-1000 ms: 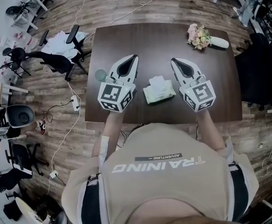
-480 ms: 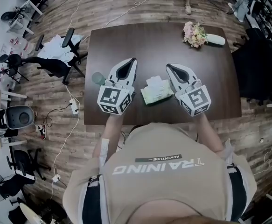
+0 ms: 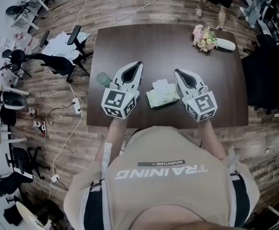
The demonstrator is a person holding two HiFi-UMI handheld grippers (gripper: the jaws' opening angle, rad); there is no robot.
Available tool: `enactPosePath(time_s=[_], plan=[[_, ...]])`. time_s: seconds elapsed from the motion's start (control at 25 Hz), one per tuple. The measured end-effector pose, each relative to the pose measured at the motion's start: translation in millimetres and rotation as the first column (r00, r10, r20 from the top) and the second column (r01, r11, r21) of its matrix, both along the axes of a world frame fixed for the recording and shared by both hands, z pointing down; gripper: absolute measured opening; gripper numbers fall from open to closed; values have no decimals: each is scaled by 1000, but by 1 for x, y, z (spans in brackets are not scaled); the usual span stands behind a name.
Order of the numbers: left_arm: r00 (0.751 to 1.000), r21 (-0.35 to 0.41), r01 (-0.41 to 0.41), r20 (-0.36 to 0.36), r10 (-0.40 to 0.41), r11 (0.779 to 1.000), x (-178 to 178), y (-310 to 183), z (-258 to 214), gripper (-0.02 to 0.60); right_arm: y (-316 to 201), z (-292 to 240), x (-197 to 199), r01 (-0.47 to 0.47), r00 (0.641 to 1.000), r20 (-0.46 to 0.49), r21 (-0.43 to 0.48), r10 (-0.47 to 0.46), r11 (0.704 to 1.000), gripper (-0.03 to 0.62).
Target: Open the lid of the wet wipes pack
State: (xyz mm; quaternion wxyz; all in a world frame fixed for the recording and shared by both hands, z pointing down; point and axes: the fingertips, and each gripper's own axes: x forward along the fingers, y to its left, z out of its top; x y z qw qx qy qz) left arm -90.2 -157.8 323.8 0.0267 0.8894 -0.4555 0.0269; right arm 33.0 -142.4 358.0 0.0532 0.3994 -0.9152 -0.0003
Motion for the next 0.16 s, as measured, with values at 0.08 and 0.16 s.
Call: enactPosePath(time_s=[0.08,0.16], plan=[[1000,-6,7,2,-7,1000,-2,0,2,9,-3,-1,1,-1,1000,15,-3,1,1000,14],[1000,-15,13,2,-12,1000,-3,0,6,9,-5,-1,2,-1,1000,30,-8,1,1000,14]])
